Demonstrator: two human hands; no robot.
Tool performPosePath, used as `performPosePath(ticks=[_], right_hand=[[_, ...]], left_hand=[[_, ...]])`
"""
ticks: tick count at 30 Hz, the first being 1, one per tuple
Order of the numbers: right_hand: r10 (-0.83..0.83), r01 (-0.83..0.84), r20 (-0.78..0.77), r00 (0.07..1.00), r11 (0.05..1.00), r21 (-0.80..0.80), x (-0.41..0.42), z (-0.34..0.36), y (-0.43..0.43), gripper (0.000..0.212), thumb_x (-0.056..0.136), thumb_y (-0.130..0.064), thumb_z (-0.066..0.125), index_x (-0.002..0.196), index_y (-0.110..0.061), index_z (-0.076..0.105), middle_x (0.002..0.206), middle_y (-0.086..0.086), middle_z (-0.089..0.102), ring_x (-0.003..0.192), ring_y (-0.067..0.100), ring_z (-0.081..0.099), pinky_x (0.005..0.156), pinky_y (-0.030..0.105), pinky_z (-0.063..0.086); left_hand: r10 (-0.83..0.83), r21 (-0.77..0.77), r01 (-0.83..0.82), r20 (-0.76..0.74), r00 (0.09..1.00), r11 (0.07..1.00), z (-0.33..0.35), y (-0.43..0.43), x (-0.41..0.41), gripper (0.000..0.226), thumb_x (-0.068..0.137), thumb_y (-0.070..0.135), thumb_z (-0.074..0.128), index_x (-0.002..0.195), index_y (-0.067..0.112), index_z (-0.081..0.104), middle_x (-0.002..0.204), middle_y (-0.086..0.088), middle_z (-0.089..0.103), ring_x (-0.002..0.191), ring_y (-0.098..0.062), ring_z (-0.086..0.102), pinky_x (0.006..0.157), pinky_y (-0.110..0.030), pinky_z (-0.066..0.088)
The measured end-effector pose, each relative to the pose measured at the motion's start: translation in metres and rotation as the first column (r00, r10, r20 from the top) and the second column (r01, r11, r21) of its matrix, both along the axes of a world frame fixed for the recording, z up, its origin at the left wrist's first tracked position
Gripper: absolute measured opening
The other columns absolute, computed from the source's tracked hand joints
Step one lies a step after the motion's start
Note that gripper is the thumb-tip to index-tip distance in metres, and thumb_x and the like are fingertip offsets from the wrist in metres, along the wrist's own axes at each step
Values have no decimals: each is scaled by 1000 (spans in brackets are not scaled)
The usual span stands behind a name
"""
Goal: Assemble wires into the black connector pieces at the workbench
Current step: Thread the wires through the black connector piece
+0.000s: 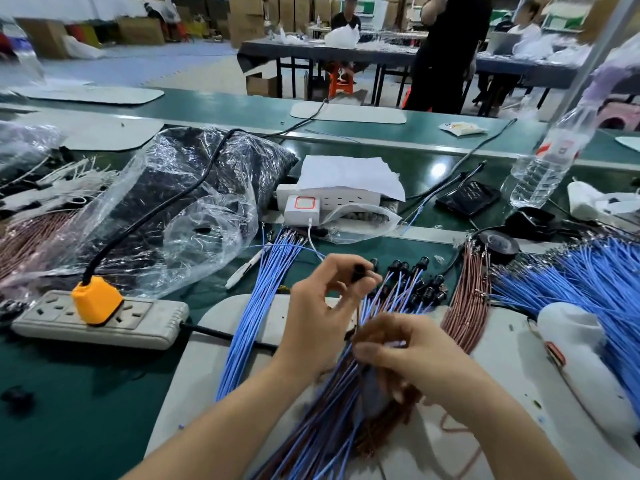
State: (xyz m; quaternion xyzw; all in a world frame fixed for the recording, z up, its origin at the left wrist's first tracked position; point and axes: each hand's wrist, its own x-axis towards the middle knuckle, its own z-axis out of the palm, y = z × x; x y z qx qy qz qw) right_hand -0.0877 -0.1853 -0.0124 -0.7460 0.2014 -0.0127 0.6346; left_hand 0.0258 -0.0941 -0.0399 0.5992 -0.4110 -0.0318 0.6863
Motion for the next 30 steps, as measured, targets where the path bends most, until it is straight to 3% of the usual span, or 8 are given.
performPosePath(ticks=[3,6,9,12,14,23,27,30], right_hand=[[-218,219,259,941,975,27,5,-4,0,8,80,-1,70,83,1,63,63,6,63,44,16,57,42,24,47],[-207,236,400,893,971,-25,6,-9,-1,8,83,7,65,84,0,61,58,5,61,49,16,61,48,22,49],[-180,322,484,857,919,-227,6,-15,0,34,80,19,59,79,-15,58,63,-4,65,52,7,64,52,15,49],[-158,417,558,815,828,-374,6,-18,0,45,78,16,64,81,-29,56,68,-12,66,57,3,65,54,13,49],[-133,467,616,777,778,-421,5,-19,1,38,75,9,65,82,-27,56,64,-15,63,60,-7,62,56,5,44],[-103,532,666,739,696,-482,6,-21,0,18,73,-2,65,83,-17,60,72,-15,59,65,-6,56,60,2,39],[-106,501,650,753,732,-462,7,-23,-2,8,71,-1,64,73,-6,58,66,3,60,60,13,57,54,19,46],[-92,491,636,766,722,-487,7,-23,-3,7,70,1,61,75,-4,60,67,5,61,61,18,57,54,25,46]], left_hand=[[-49,20,46,132,990,999,3,0,-7,11,83,23,67,94,22,65,91,6,68,83,-17,65,76,-34,53],[-57,6,58,250,967,998,4,1,-8,14,82,8,71,96,9,69,98,-3,64,89,-16,63,79,-31,53],[-38,5,38,346,938,999,5,2,-8,15,81,10,71,96,5,71,98,-7,62,91,-11,62,81,-23,50],[-34,10,33,360,932,999,5,3,-10,16,81,10,71,96,5,71,95,-8,61,89,-14,62,80,-23,50],[-35,13,33,368,929,999,5,4,-11,17,81,10,71,97,5,71,94,-8,61,87,-13,61,79,-21,49],[-38,22,32,386,922,999,5,4,-11,18,80,7,73,97,4,71,92,-5,62,87,-8,61,79,-17,48],[-46,31,37,377,925,999,3,4,-12,18,79,10,73,96,2,72,91,-6,63,85,-17,63,75,-31,53],[-51,36,41,369,928,999,2,4,-11,18,79,13,74,95,4,73,91,-6,64,85,-23,64,72,-39,52]])
